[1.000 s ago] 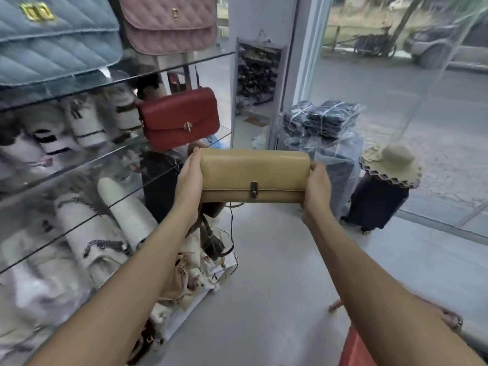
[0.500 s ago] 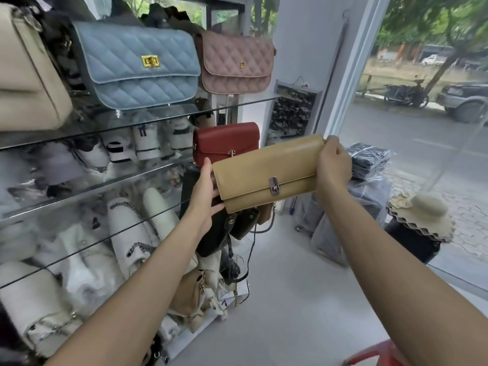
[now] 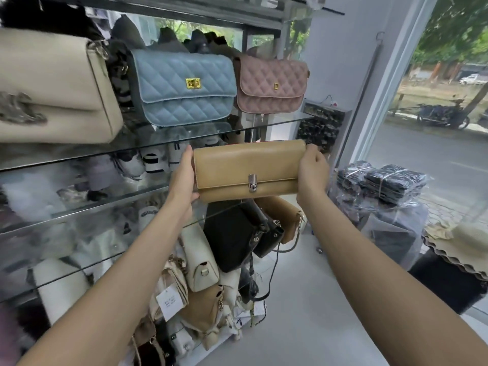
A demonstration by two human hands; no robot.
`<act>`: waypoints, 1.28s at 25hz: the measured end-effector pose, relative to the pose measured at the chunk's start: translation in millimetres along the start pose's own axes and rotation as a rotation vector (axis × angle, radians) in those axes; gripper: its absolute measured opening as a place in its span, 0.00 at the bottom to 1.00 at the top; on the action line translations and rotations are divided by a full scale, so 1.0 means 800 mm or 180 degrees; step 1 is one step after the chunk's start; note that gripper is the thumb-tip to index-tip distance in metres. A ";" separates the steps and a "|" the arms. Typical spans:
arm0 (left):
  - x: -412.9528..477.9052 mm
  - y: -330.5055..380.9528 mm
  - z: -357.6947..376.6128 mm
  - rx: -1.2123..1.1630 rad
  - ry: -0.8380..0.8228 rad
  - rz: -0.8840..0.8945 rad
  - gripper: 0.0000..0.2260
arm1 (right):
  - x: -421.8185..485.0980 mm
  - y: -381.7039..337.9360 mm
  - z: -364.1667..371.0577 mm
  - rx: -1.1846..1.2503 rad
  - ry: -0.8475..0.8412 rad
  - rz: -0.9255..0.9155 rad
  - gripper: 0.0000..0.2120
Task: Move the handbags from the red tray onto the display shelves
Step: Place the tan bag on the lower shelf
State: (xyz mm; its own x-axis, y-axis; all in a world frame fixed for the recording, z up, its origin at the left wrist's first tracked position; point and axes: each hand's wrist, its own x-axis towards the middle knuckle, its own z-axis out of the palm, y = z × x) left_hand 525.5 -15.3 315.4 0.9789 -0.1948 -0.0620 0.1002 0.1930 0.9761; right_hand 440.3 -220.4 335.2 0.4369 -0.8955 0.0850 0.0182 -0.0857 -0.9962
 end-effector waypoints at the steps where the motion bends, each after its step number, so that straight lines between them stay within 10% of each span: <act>1: 0.005 0.003 -0.015 -0.0005 0.0083 0.0034 0.21 | -0.007 0.002 0.018 -0.0015 -0.0118 0.0030 0.20; 10: 0.026 0.015 -0.134 0.0116 0.0941 0.0226 0.22 | -0.056 0.028 0.131 -0.0010 -0.1561 0.0551 0.35; 16: 0.030 -0.011 -0.155 0.0015 0.0997 0.0198 0.22 | -0.010 0.099 0.175 -0.0034 -0.2065 0.0859 0.70; 20: 0.025 -0.036 -0.145 0.0005 0.1015 0.0253 0.07 | -0.020 0.095 0.160 -0.0032 -0.2127 0.0867 0.69; 25: 0.033 -0.046 -0.140 0.0211 0.1096 0.0230 0.18 | -0.037 0.075 0.137 -0.0044 -0.2242 0.0926 0.43; 32: 0.014 -0.028 -0.102 0.1611 0.2169 0.1213 0.12 | -0.027 0.091 0.115 -0.0230 -0.2082 0.0761 0.37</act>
State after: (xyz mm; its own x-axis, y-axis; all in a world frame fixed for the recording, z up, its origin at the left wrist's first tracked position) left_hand 548.8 56.9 275.5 0.8391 0.4333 0.3289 -0.1822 -0.3459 0.9204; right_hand 514.8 -166.9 258.6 0.8736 -0.4484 -0.1889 -0.1957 0.0318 -0.9802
